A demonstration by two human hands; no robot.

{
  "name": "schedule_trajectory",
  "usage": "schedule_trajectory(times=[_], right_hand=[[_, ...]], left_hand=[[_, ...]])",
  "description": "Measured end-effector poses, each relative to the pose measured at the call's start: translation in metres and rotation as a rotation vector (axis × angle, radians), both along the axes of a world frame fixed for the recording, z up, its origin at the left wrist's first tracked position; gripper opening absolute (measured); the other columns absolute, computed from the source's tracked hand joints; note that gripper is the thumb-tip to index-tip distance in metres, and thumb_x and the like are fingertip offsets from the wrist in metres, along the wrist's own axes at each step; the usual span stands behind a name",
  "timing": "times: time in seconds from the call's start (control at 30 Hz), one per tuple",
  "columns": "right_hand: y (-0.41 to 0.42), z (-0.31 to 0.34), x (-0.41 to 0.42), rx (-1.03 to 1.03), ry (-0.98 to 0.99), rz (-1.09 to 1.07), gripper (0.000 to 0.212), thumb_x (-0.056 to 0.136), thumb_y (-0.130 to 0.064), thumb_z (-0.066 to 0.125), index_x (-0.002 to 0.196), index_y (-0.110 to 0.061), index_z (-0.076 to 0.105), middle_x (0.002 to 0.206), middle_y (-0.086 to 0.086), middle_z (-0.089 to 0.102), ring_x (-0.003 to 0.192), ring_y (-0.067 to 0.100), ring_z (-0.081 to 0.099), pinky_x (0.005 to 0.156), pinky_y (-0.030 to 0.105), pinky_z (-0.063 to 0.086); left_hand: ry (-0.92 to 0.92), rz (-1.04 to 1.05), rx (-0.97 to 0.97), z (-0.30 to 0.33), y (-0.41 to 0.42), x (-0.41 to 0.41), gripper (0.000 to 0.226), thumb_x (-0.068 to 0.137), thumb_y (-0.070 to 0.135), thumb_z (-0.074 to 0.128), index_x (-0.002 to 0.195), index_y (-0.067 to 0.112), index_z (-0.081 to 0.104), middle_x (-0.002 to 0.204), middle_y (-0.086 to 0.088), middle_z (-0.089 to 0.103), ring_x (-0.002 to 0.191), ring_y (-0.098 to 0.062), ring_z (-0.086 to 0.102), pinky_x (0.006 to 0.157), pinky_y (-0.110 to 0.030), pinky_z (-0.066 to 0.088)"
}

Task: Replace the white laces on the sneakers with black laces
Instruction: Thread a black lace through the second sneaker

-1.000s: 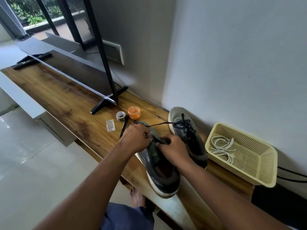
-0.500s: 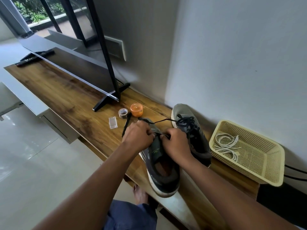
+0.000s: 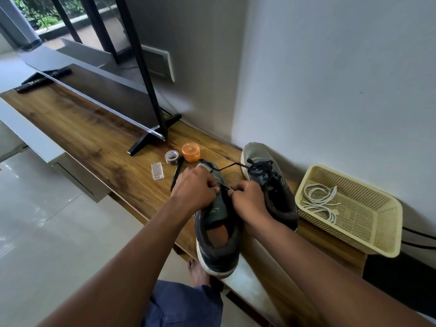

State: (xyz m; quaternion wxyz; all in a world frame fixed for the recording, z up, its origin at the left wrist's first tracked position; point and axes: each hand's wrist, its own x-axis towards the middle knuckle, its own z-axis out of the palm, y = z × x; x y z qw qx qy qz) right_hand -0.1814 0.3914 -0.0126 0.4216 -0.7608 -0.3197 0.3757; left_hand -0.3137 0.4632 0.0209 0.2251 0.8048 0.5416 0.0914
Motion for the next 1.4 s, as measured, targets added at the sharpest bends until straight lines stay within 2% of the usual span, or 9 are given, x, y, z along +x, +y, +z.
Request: schedule_trajectory(times=[0.1,0.27,0.47,0.63,0.9,0.97,1.13,1.3,1.4], right_hand=[[-0.001,0.000,0.000,0.011,-0.014,0.000,0.023,0.088,-0.011,0.068,0.071,-0.024,0.077,0.083,-0.002,0.077,0.089,0.020,0.072,0.087,0.048,0.060],[0.000,0.000,-0.001,0.015,-0.021,0.024,0.015,0.089,-0.013,0.070,0.096,-0.015,0.082,0.097,0.002,0.079,0.101,0.024,0.072,0.093,0.048,0.057],[0.000,-0.004,-0.001,0.020,-0.023,0.032,0.020,0.091,-0.014,0.068,0.105,-0.016,0.082,0.103,0.003,0.079,0.106,0.025,0.071,0.096,0.047,0.056],[0.001,-0.007,-0.003,0.037,-0.035,0.055,0.027,0.095,-0.015,0.064,0.118,-0.020,0.079,0.115,0.002,0.077,0.116,0.025,0.068,0.102,0.046,0.054],[-0.002,-0.006,0.000,0.031,-0.073,0.059,0.021,0.095,-0.018,0.066,0.109,-0.022,0.081,0.110,0.001,0.077,0.111,0.024,0.069,0.098,0.046,0.055],[-0.003,-0.004,0.000,0.044,-0.096,0.069,0.020,0.095,-0.018,0.067,0.109,-0.021,0.081,0.108,0.001,0.077,0.109,0.024,0.069,0.097,0.046,0.055],[-0.009,0.002,-0.004,0.072,-0.223,0.160,0.025,0.092,-0.020,0.067,0.114,-0.021,0.079,0.108,0.005,0.078,0.110,0.030,0.069,0.091,0.044,0.057],[-0.012,0.005,-0.006,0.092,-0.274,0.229,0.034,0.090,-0.018,0.065,0.121,-0.026,0.078,0.112,0.003,0.078,0.113,0.027,0.069,0.093,0.041,0.057],[-0.016,0.006,-0.006,0.114,-0.296,0.241,0.027,0.089,-0.021,0.067,0.111,-0.025,0.080,0.099,-0.001,0.079,0.101,0.022,0.072,0.083,0.037,0.058]], left_hand=[[0.008,0.031,0.020,0.001,-0.003,0.001,0.007,0.088,0.033,0.078,0.089,0.029,0.083,0.085,0.010,0.075,0.079,-0.013,0.066,0.065,-0.021,0.043],[0.017,0.113,0.054,0.001,-0.007,0.005,0.011,0.086,0.029,0.076,0.079,0.021,0.081,0.080,0.003,0.075,0.079,-0.018,0.070,0.072,-0.028,0.055],[0.028,0.093,0.084,0.000,-0.008,0.007,0.012,0.088,0.027,0.073,0.079,0.020,0.078,0.081,0.004,0.072,0.080,-0.018,0.066,0.069,-0.025,0.043],[0.012,0.031,0.104,-0.001,-0.007,0.008,0.009,0.089,0.026,0.073,0.083,0.023,0.080,0.083,0.006,0.072,0.081,-0.016,0.065,0.070,-0.024,0.043],[0.000,0.010,0.083,-0.003,-0.005,0.006,0.009,0.088,0.026,0.075,0.080,0.025,0.080,0.077,0.012,0.070,0.067,-0.001,0.057,0.054,-0.016,0.033],[0.004,0.029,0.089,-0.003,-0.006,0.006,0.010,0.087,0.026,0.075,0.078,0.024,0.079,0.076,0.010,0.071,0.070,-0.006,0.061,0.055,-0.020,0.038],[0.040,0.066,0.082,-0.004,-0.008,0.007,0.010,0.087,0.025,0.073,0.080,0.021,0.079,0.082,0.001,0.073,0.081,-0.021,0.069,0.073,-0.031,0.056],[0.046,0.151,0.083,-0.007,-0.012,0.010,0.010,0.086,0.027,0.070,0.085,0.022,0.079,0.086,0.001,0.073,0.085,-0.023,0.067,0.074,-0.030,0.053],[0.004,0.239,0.044,-0.011,-0.014,0.012,0.009,0.084,0.028,0.071,0.084,0.022,0.078,0.088,0.001,0.072,0.089,-0.023,0.066,0.072,-0.028,0.044]])
